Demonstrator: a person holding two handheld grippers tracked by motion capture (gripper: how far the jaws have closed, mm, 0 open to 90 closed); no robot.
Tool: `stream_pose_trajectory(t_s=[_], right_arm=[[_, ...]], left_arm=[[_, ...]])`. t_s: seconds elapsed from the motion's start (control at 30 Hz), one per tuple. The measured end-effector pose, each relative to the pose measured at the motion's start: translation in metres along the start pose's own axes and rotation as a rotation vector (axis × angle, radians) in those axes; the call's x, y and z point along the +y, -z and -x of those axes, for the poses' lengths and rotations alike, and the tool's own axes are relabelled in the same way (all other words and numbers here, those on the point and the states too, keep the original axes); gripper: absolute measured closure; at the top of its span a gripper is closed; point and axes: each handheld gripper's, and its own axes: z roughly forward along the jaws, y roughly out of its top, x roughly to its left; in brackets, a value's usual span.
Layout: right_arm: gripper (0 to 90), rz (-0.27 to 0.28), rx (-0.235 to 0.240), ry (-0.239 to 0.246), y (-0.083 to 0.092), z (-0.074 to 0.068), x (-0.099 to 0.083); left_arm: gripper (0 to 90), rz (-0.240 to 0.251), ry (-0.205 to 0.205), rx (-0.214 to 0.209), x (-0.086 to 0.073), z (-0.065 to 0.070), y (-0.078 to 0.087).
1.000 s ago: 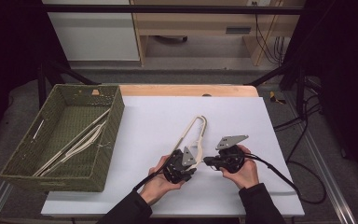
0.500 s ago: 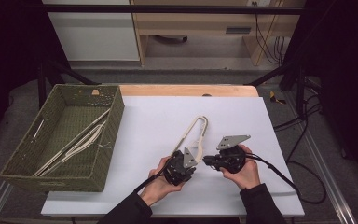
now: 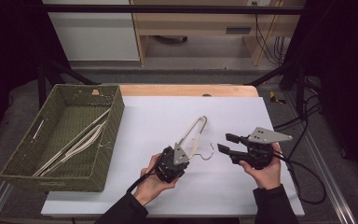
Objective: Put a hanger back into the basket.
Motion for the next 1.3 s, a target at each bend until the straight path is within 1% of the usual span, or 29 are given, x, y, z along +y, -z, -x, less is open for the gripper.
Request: stream_pose_trajectory(t_s=[0.03,0.07,0.13,0.17,0.2,0.23,0.3,0.33,0.43,0.47,0.5,0.53,0.57,0.6,0.63,0.7,0.73,0.77,0.8,0.9,0.97,1.03,1.1,1.17,1.2,1.27,1.3], right_arm=[[44.5,0.015,-0.011,-0.012,0.004,0.004,-0.001],[42.1,0.022,-0.021,-0.022,0.006,0.006,-0.001],[38.1,0.034,-0.06,-0.032,0.01,0.01,-0.003],[35.1,0.038,-0.072,-0.035,0.01,0.014,-0.005],[33.4,0.04,-0.079,-0.039,0.01,0.015,-0.006],[32.2,0.042,-0.083,-0.048,0.009,0.018,-0.009],[30.7,0.036,-0.086,-0.053,0.007,0.02,-0.011],[30.6,0.031,-0.088,-0.055,0.006,0.021,-0.013],[29.6,0.009,-0.095,-0.055,0.003,0.025,-0.018],[29.6,0.007,-0.098,-0.063,0.001,0.026,-0.019],[29.6,-0.005,-0.1,-0.066,0.001,0.027,-0.022],[29.6,-0.004,-0.102,-0.069,0.0,0.028,-0.022],[29.6,-0.009,-0.1,-0.071,0.0,0.029,-0.024],[29.6,-0.009,-0.1,-0.077,0.0,0.03,-0.025],[29.6,-0.009,-0.099,-0.083,-0.001,0.031,-0.026],[29.7,-0.014,-0.102,-0.088,-0.001,0.032,-0.028],[29.7,-0.015,-0.105,-0.089,-0.001,0.032,-0.029],[29.7,-0.018,-0.103,-0.085,-0.001,0.033,-0.03],[29.6,-0.016,-0.104,-0.092,-0.002,0.033,-0.03],[28.8,-0.02,-0.106,-0.081,-0.002,0.033,-0.032],[28.4,-0.02,-0.105,-0.074,-0.002,0.034,-0.033],[27.6,-0.024,-0.106,-0.08,-0.003,0.034,-0.034],[26.9,-0.024,-0.105,-0.08,-0.004,0.034,-0.034],[26.2,-0.026,-0.107,-0.075,-0.004,0.034,-0.035],[26.0,-0.027,-0.105,-0.07,-0.003,0.034,-0.035],[25.2,-0.022,-0.106,-0.071,-0.004,0.034,-0.035],[25.1,-0.022,-0.106,-0.069,-0.004,0.034,-0.035]], left_arm=[[77.8,0.001,-0.006,0.012,0.0,-0.001,0.003],[78.5,0.001,-0.017,0.035,0.0,-0.004,0.007],[79.8,0.014,-0.002,0.052,0.0,-0.007,0.013],[80.5,0.015,-0.006,0.059,0.0,-0.009,0.016],[81.1,0.021,0.006,0.076,-0.001,-0.014,0.02],[81.9,0.028,0.011,0.083,-0.002,-0.015,0.021],[82.8,0.025,0.019,0.095,-0.003,-0.021,0.026],[83.2,0.034,0.033,0.104,-0.003,-0.023,0.027],[84.5,0.036,0.051,0.12,-0.005,-0.029,0.031],[84.7,0.039,0.067,0.127,-0.006,-0.031,0.033],[85.2,0.034,0.066,0.128,-0.006,-0.032,0.033],[85.5,0.03,0.064,0.133,-0.007,-0.035,0.035],[85.8,0.036,0.07,0.132,-0.008,-0.036,0.035],[85.9,0.039,0.081,0.118,-0.009,-0.039,0.037],[85.9,0.049,0.095,0.115,-0.01,-0.04,0.038],[86.0,0.043,0.091,0.111,-0.011,-0.043,0.041],[85.9,0.053,0.099,0.112,-0.012,-0.044,0.042],[86.0,0.051,0.097,0.109,-0.013,-0.045,0.044],[86.0,0.057,0.102,0.102,-0.013,-0.046,0.047],[85.9,0.069,0.107,0.095,-0.014,-0.049,0.054],[86.0,0.086,0.118,0.091,-0.014,-0.051,0.06],[86.0,0.114,0.132,0.089,-0.013,-0.054,0.068],[86.0,0.133,0.134,0.089,-0.012,-0.056,0.076],[86.0,0.166,0.14,0.092,-0.01,-0.058,0.085],[86.0,0.196,0.144,0.096,-0.008,-0.059,0.096],[86.0,0.204,0.133,0.096,-0.007,-0.06,0.104],[86.0,0.222,0.136,0.098,-0.005,-0.06,0.109]])
